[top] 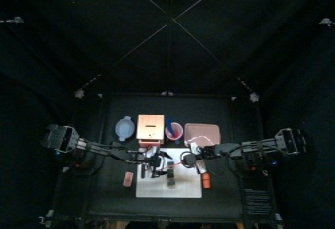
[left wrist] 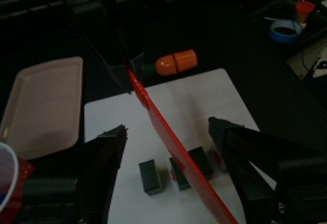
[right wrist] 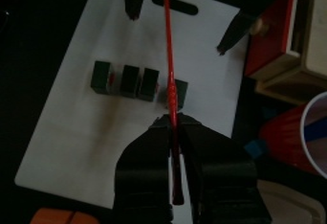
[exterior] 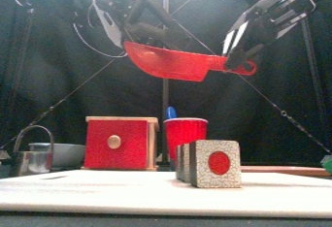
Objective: Place sushi on board then cut the sushi with the knife then place the pieces on the plate
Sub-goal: Cut the sushi into 4 pieces
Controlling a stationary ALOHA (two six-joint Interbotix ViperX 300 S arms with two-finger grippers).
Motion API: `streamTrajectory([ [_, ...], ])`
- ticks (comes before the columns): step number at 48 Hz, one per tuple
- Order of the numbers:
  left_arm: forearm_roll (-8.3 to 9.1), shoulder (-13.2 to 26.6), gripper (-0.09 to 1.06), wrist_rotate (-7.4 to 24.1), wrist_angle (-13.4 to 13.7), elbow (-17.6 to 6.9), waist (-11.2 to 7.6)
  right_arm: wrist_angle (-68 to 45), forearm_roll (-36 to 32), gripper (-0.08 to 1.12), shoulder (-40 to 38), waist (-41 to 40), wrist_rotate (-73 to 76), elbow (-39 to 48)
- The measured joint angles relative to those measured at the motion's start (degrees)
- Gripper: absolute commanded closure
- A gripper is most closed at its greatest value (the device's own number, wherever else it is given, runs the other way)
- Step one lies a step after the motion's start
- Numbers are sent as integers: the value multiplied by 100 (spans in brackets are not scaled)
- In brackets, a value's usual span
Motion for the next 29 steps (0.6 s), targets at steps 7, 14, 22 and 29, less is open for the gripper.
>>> streamTrajectory([
  [7, 9, -97, -2, -9, -299, 123, 53, 97, 211, 72, -141, -88, 44, 272],
  [14, 9, -105, -2, 0, -519, 229, 53, 281, 932, 71, -527, -185, 360, 598],
  [22, 0, -105, -2, 0, -747, 281, 53, 545, 1793, 71, -1230, -237, 1468, 1055],
  [29, 0, -88, -2, 9, -896, 343, 53, 606, 2180, 70, -1758, -229, 3023, 1512],
])
